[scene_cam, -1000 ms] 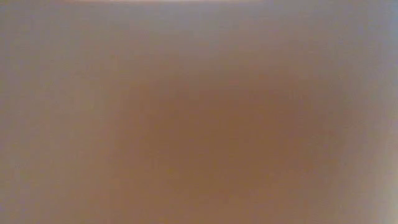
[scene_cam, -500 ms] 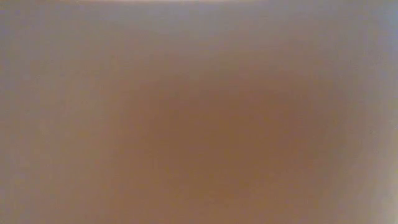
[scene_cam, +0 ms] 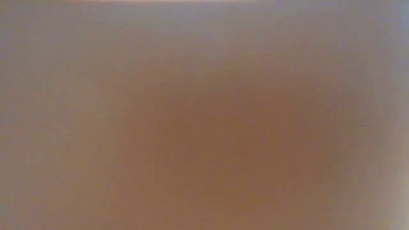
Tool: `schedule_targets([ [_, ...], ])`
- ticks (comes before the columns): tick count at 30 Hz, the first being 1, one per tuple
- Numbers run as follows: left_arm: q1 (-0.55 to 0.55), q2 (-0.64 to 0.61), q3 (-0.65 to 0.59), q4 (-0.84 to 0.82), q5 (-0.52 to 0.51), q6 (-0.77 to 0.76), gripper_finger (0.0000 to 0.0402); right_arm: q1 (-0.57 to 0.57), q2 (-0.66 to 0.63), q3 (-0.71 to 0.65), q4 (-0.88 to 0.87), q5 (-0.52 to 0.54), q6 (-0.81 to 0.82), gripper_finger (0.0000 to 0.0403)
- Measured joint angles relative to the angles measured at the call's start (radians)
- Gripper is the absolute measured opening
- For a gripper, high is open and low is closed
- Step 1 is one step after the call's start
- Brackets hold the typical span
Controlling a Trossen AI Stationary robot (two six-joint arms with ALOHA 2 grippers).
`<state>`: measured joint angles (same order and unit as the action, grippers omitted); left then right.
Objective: Sort blocks
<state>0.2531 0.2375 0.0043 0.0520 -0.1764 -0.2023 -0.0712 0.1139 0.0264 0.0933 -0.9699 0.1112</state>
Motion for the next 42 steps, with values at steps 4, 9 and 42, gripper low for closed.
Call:
schedule_targets([
  [4, 0.000, 0.000, 0.000, 0.000, 0.000, 0.000, 0.0000, 0.000, 0.000, 0.000, 0.000, 0.000, 0.000, 0.0000],
  [9, 0.000, 0.000, 0.000, 0.000, 0.000, 0.000, 0.0000, 0.000, 0.000, 0.000, 0.000, 0.000, 0.000, 0.0000],
  [42, 0.000, 0.000, 0.000, 0.000, 0.000, 0.000, 0.0000, 0.000, 0.000, 0.000, 0.021, 0.119, -0.090, 0.0000],
])
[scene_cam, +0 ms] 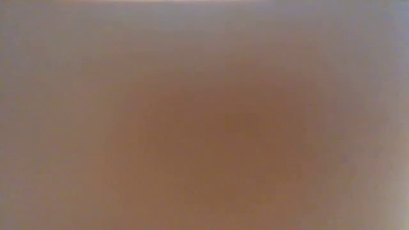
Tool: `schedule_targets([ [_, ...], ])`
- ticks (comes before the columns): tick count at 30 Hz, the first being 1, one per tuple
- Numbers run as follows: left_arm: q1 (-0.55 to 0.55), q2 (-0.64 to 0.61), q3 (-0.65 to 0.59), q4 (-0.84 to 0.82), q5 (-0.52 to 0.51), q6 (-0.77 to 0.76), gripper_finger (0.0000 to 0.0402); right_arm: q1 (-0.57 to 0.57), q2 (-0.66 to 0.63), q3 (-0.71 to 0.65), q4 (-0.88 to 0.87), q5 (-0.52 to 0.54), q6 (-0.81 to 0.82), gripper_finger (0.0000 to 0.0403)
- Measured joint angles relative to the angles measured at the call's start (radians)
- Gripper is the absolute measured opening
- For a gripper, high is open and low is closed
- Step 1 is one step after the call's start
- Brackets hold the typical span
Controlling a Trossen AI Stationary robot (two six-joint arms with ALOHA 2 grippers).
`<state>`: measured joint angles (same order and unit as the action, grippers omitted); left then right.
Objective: Sort blocks
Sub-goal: Put the bottom right brown block into the blue bin
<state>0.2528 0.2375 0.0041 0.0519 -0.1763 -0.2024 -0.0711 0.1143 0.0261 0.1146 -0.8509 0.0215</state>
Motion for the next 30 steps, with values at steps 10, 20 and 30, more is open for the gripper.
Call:
schedule_targets([
  [10, 0.000, 0.000, 0.000, 0.040, -0.001, -0.004, 0.0000, 0.001, 0.003, 0.000, 0.078, 0.682, 0.320, 0.0000],
  [20, 0.001, 0.002, 0.000, 0.179, -0.014, -0.182, 0.0000, -0.041, 0.090, 0.028, 0.068, 1.225, 0.335, 0.0000],
  [30, 0.001, 0.036, 0.067, 0.253, 0.091, -0.022, 0.0000, -0.193, 0.352, 0.349, -0.249, 1.238, 0.225, 0.0009],
])
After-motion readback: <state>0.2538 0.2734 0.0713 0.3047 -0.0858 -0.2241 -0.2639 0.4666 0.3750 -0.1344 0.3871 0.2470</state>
